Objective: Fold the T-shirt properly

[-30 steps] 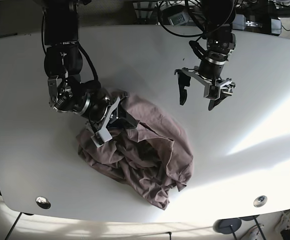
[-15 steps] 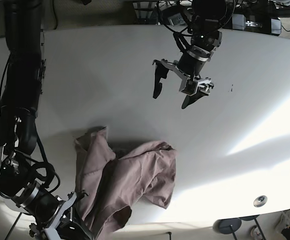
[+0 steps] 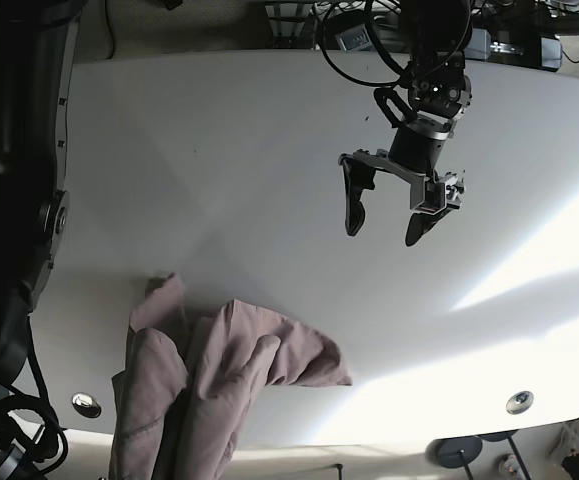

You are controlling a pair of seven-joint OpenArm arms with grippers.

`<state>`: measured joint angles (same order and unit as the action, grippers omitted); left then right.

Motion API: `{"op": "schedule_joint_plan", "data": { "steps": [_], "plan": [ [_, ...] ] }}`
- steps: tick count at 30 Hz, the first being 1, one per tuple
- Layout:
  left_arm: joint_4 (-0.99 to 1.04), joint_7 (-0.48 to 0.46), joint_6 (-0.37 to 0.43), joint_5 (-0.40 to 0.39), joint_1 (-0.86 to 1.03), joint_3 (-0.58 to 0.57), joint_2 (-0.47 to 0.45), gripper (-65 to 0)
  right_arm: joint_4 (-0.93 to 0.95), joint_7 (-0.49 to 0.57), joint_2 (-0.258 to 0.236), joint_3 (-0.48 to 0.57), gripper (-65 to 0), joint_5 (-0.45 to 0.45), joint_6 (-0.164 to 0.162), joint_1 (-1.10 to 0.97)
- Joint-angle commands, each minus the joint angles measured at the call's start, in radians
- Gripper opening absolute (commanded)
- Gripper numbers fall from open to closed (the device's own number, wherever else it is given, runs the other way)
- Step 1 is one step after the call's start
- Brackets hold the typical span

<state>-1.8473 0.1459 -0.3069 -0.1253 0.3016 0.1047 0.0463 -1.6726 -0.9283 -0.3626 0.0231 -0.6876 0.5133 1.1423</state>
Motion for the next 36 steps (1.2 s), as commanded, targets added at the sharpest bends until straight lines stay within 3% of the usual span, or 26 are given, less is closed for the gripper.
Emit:
{"op": "schedule_joint_plan", "data": {
  "steps": [1,4,6,12,23,28,36],
  "plan": [
    [-0.013,-0.025,-0.002,-0.01,-0.049,0.028,0.002,-13.2,-0.053,0.001,-0.002,-0.007,-63.3,-0.014,-0.006,0.06],
    [0.01,-0.004,-0.002,-0.009,-0.134,0.059,-0.039,-13.2,-0.123,-0.038,0.02,-0.047,-63.1,-0.022,0.003,0.077],
    [0.038,0.021,-0.002,-0.015,-0.183,0.062,-0.073,-13.2,-0.131,-0.051,0.033,-0.09,-63.1,-0.086,0.018,0.08],
    [0.194,0.021,-0.005,-0.017,-0.324,0.063,-0.144,-13.2,-0.156,-0.054,0.03,-0.107,-63.1,-0.133,0.021,0.068],
    [0.518,0.021,-0.005,-0.015,-0.5,-0.035,-0.107,-13.2,-0.176,-0.054,0.032,-0.105,-63.1,-0.133,0.023,0.009],
    [0.757,0.021,-0.007,-0.018,-0.658,-0.052,-0.102,-13.2,-0.176,-0.053,0.032,-0.11,-63.1,-0.131,0.023,0.0],
    [1.055,0.021,-0.007,-0.018,-0.799,-0.056,-0.021,-13.2,-0.174,-0.051,0.033,-0.108,-63.1,-0.131,0.023,0.0]
  ]
}}
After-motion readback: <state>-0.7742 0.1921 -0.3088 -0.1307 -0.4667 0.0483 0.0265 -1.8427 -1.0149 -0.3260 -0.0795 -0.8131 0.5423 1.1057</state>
